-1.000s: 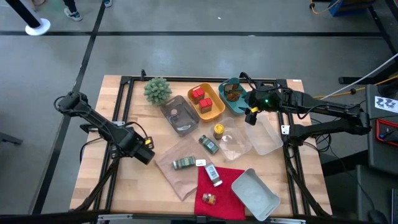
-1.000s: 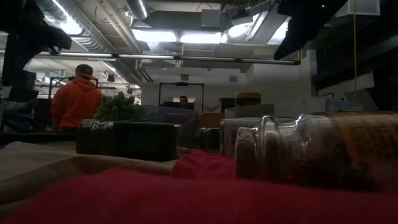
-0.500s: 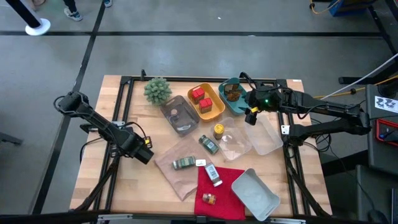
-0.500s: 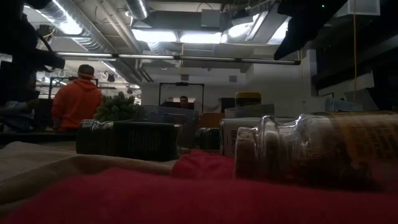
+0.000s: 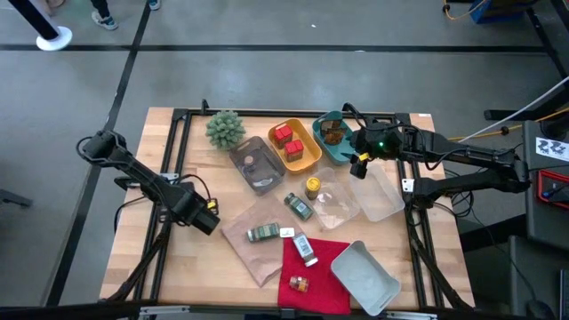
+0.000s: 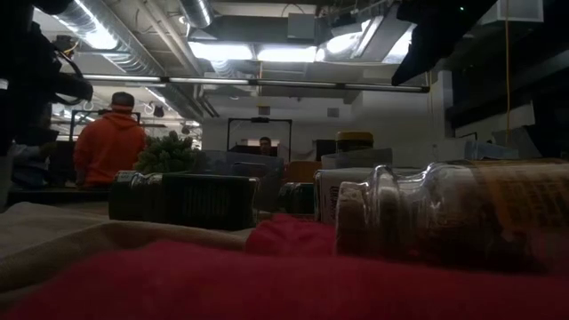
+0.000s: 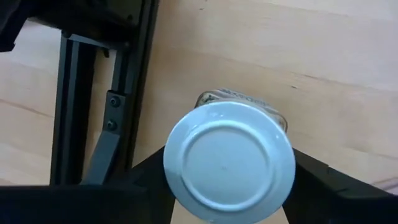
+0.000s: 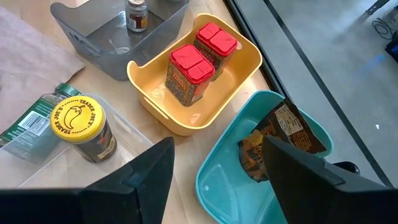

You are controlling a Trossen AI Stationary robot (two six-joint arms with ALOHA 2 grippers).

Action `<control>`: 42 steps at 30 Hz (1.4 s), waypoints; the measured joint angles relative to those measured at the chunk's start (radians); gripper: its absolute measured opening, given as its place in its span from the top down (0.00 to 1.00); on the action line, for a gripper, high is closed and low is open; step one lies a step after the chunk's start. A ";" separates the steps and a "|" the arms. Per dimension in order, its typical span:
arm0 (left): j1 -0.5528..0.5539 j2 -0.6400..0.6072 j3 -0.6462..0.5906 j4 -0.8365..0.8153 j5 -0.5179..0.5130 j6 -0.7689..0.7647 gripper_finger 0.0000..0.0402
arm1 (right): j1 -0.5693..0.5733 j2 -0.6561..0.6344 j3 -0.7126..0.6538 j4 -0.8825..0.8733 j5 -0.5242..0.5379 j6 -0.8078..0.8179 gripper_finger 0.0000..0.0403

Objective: Sort spices by type
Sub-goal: Put the left white seasoning bottle into the right transparent bin

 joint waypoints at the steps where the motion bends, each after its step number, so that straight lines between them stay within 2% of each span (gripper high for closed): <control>1: 0.000 0.000 0.000 0.003 0.000 0.007 0.49 | 0.000 0.000 0.000 0.000 0.000 0.000 0.40; 6: 0.000 0.000 0.001 0.018 -0.008 0.049 0.50 | 0.000 0.000 0.000 0.000 0.000 0.000 0.40; 15: 0.000 -0.001 0.001 0.122 -0.133 0.165 0.51 | 0.000 0.000 0.000 0.000 0.000 0.000 0.40; 23: 0.000 0.003 0.021 0.206 -0.199 0.273 0.51 | 0.000 0.000 0.000 0.000 0.000 0.000 0.40; 31: 0.000 0.002 0.021 0.231 -0.214 0.318 0.51 | 0.000 0.000 0.000 0.000 0.000 0.000 0.40; 38: 0.000 0.002 0.022 0.343 -0.298 0.425 0.51 | 0.000 0.000 0.000 0.000 0.000 0.000 0.40; 42: 0.002 0.001 0.022 0.386 -0.305 0.476 0.51 | 0.000 0.000 0.000 0.000 0.000 0.000 0.40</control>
